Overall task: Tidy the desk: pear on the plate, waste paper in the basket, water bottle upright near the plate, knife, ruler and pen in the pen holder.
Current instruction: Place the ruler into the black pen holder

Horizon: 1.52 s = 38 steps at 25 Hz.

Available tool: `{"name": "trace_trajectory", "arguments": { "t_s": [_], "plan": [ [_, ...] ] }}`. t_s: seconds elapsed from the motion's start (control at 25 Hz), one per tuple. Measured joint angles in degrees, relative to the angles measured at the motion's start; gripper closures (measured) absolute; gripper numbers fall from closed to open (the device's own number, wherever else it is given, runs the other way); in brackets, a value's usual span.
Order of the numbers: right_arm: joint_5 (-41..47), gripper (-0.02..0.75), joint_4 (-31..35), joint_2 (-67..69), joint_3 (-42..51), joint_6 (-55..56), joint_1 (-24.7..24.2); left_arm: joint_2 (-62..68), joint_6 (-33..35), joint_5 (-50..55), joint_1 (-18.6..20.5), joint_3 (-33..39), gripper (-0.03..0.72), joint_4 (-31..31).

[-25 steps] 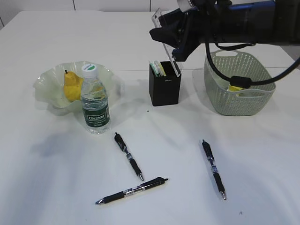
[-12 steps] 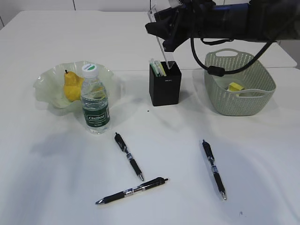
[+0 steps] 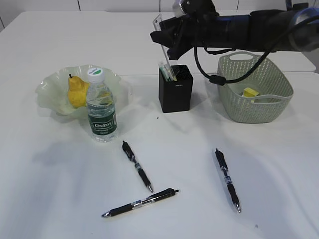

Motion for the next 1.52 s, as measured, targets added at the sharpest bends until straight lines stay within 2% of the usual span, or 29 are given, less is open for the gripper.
{"name": "trace_trajectory", "arguments": {
  "t_s": [0.52, 0.84, 1.08, 1.28, 1.4, 1.52],
  "plan": [
    [-0.63, 0.454, 0.0, 4.72, -0.49, 0.23, -0.29, 0.0, 0.0, -0.07, 0.0, 0.0, 0.241, -0.1],
    [-0.71, 0.371, 0.0, 4.72, -0.49, 1.18, -0.35, 0.0, 0.0, -0.07, 0.0, 0.0, 0.241, -0.1],
    [-0.6, 0.361, 0.12, 4.72, -0.49, 2.14, -0.35, 0.0, 0.0, -0.07, 0.0, 0.0, 0.241, -0.1],
    [0.07, 0.36, 0.02, 1.84, -0.49, 9.02, -0.35, 0.0, 0.0, -0.07, 0.0, 0.0, 0.241, -0.1],
    [0.43, 0.36, -3.96, -1.52, -0.49, 18.9, -0.42, 0.0, 0.0, -0.07, 0.0, 0.0, 0.241, -0.1],
    [1.11, 0.36, -15.76, -5.19, -0.49, 31.14, -0.42, 0.0, 0.0, -0.07, 0.0, 0.0, 0.241, -0.1]
  ]
}}
